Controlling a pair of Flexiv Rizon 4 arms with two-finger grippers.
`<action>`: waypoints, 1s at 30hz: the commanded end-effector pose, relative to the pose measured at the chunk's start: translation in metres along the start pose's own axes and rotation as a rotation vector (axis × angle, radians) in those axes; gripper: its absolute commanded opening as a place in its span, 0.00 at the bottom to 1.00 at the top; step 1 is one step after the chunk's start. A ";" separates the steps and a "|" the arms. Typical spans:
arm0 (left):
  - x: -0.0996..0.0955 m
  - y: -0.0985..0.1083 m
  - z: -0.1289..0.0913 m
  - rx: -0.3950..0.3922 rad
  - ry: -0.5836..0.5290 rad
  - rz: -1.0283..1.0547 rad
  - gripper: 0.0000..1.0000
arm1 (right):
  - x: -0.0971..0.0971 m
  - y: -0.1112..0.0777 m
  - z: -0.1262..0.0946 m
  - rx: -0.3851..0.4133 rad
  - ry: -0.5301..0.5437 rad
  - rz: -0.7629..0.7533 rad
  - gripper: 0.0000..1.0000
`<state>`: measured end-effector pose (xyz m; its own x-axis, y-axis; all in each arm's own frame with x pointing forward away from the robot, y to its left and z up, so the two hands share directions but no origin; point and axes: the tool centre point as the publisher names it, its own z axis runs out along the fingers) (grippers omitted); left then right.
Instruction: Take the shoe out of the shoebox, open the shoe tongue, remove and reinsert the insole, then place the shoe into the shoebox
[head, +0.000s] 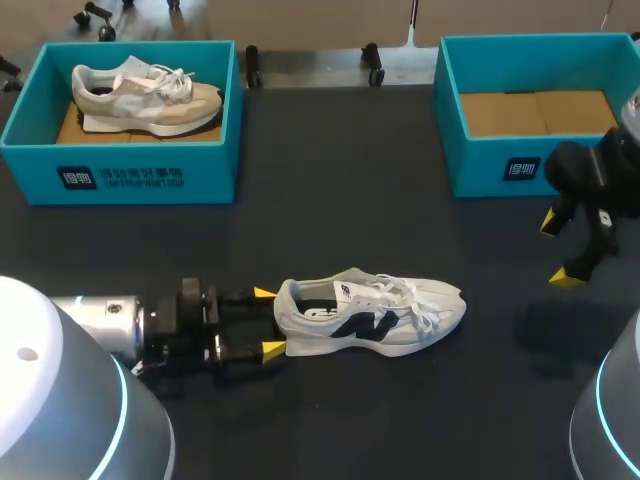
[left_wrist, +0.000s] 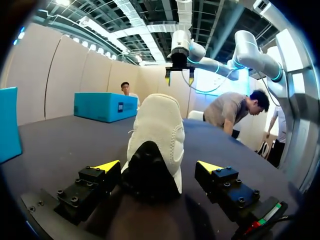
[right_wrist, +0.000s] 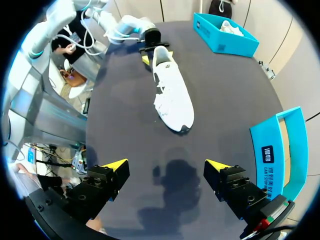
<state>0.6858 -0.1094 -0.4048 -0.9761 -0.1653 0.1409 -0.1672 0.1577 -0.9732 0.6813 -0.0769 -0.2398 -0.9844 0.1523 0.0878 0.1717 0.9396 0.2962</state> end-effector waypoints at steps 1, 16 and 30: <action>0.001 -0.001 0.005 -0.012 0.007 0.016 1.00 | 0.001 0.000 0.001 0.002 -0.002 0.000 1.00; -0.011 0.001 0.020 -0.056 0.027 0.057 1.00 | 0.001 0.000 0.001 0.002 -0.002 0.000 1.00; -0.010 0.011 0.032 -0.073 0.056 0.045 1.00 | 0.001 0.000 0.001 0.002 -0.002 0.000 1.00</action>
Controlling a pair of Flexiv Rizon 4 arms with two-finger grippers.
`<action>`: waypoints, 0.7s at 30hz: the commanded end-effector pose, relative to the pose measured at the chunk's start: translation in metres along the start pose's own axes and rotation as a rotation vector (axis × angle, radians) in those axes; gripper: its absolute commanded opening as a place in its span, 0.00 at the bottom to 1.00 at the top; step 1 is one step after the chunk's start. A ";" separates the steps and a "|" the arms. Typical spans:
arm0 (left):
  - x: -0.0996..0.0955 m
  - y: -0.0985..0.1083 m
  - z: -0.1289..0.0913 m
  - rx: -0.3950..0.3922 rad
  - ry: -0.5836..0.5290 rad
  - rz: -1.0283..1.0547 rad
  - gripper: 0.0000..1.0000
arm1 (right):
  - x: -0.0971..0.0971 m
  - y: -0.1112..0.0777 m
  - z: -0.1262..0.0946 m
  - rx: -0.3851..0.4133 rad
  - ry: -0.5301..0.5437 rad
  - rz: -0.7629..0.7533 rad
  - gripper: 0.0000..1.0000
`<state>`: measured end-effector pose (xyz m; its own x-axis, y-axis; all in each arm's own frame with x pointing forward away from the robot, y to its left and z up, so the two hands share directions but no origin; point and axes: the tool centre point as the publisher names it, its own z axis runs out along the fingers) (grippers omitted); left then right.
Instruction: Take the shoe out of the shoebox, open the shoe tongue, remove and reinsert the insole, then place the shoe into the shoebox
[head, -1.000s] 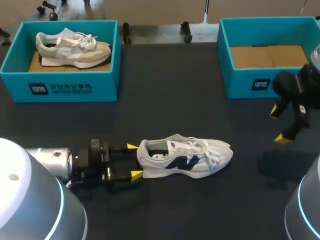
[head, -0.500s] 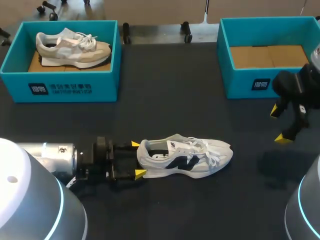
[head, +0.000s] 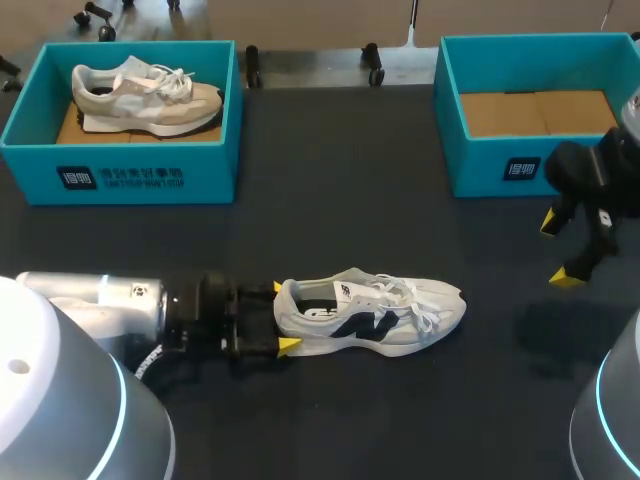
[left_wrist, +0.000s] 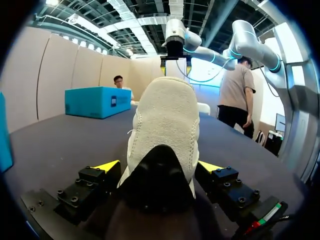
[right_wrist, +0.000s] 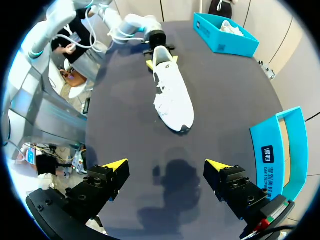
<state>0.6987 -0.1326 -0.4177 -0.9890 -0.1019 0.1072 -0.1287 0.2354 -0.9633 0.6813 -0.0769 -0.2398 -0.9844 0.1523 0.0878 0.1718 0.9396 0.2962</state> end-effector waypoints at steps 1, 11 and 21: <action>0.002 0.004 0.006 -0.001 0.001 -0.001 1.00 | 0.001 0.000 0.001 0.002 -0.002 0.000 1.00; 0.010 0.000 0.015 0.011 -0.002 0.006 1.00 | 0.001 0.000 0.001 0.002 -0.002 0.000 1.00; 0.011 -0.001 0.018 0.011 -0.045 -0.001 1.00 | 0.001 0.000 0.001 0.002 -0.002 0.000 1.00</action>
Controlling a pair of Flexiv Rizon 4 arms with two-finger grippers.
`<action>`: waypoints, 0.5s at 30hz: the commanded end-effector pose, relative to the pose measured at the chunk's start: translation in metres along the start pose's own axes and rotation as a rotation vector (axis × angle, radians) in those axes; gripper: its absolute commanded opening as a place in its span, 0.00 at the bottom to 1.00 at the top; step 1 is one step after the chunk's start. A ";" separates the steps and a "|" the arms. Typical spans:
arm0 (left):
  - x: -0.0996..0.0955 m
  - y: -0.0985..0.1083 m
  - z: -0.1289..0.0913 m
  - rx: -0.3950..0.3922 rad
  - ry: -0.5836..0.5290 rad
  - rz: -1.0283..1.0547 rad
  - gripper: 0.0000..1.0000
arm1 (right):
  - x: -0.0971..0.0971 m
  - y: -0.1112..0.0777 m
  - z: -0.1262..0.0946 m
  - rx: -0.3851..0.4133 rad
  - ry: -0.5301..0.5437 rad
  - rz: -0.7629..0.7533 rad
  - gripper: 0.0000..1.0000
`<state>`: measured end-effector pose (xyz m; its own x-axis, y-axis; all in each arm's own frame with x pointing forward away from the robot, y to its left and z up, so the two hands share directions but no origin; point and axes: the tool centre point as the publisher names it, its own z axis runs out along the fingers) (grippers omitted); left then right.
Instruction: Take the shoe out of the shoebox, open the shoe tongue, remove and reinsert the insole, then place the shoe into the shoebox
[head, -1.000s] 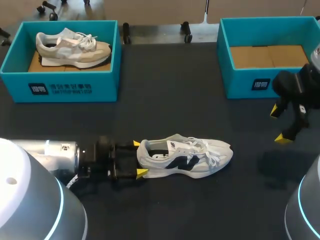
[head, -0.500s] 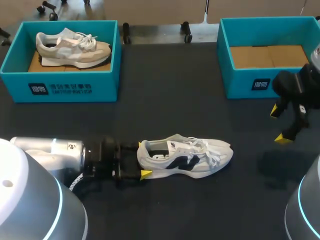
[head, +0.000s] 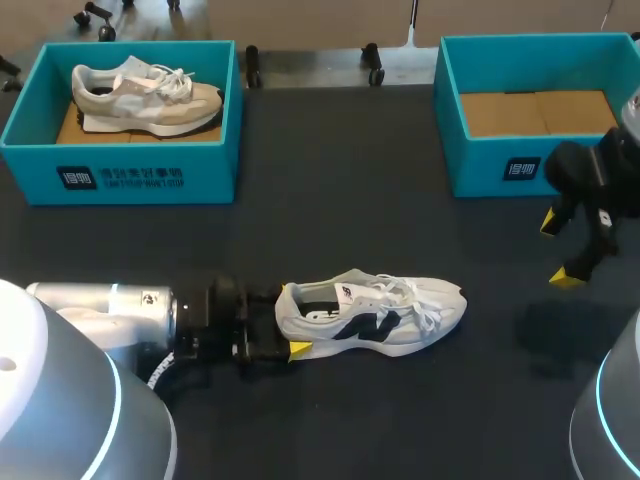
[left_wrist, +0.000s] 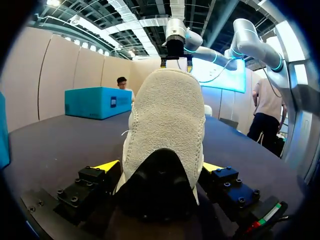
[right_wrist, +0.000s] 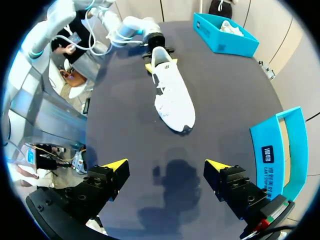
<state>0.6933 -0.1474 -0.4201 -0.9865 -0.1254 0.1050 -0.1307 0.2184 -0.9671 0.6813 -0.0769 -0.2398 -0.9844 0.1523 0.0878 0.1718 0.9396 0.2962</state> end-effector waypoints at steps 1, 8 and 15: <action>0.005 0.000 0.004 -0.004 -0.022 -0.001 1.00 | 0.001 0.000 0.001 0.002 -0.002 0.000 1.00; 0.003 -0.003 0.009 0.003 -0.057 -0.011 1.00 | 0.001 0.000 0.001 0.002 -0.002 0.000 1.00; 0.000 0.002 0.016 -0.003 -0.072 -0.018 1.00 | 0.001 0.000 0.001 0.002 -0.002 0.000 1.00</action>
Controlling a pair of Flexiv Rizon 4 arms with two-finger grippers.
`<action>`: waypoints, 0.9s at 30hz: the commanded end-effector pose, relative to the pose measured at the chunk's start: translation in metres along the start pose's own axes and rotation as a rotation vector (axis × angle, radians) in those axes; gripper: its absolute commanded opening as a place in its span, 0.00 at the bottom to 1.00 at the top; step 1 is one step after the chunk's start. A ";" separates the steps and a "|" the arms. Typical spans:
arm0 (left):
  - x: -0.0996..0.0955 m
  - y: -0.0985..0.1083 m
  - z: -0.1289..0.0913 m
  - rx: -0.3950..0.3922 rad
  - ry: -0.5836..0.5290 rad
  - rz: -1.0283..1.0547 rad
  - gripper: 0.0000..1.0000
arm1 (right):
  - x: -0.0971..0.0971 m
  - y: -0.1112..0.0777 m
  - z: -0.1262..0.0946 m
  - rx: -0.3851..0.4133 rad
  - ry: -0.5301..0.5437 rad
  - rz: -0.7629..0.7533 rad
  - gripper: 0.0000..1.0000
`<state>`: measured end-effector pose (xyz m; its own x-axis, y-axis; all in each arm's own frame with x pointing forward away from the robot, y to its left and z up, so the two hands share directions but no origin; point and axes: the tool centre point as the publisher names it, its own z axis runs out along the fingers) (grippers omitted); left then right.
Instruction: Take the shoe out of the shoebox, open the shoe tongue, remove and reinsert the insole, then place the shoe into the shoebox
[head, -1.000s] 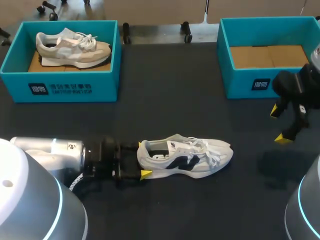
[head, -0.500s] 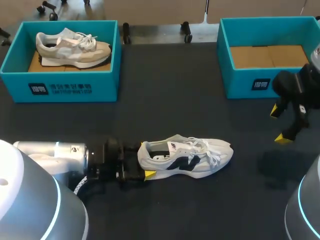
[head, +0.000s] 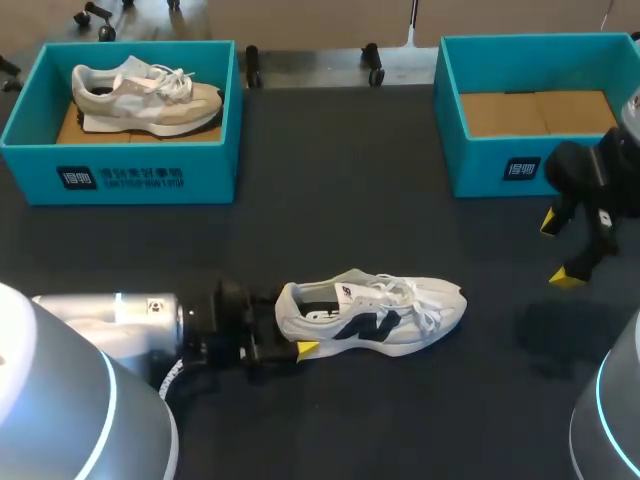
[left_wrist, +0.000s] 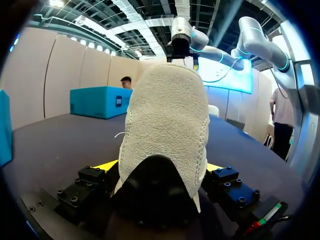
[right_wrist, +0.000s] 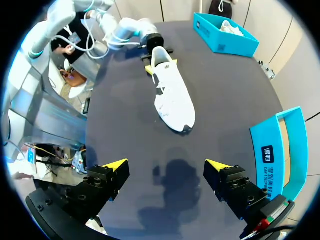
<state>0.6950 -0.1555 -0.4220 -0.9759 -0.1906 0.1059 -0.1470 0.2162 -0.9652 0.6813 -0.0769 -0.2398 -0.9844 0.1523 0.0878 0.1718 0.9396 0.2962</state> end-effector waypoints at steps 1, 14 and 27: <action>0.001 0.003 0.008 0.000 -0.008 -0.005 1.00 | 0.001 0.000 0.001 0.002 -0.002 0.000 1.00; -0.008 0.004 0.015 -0.018 0.017 0.008 0.00 | 0.001 0.000 0.001 0.002 -0.002 0.000 1.00; -0.022 0.002 0.010 -0.068 0.186 0.044 0.00 | 0.001 0.000 0.001 0.002 -0.002 0.000 1.00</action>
<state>0.7079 -0.1622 -0.4260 -0.9930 -0.0771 0.0893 -0.1073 0.2739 -0.9558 0.6813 -0.0769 -0.2398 -0.9844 0.1522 0.0878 0.1717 0.9396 0.2962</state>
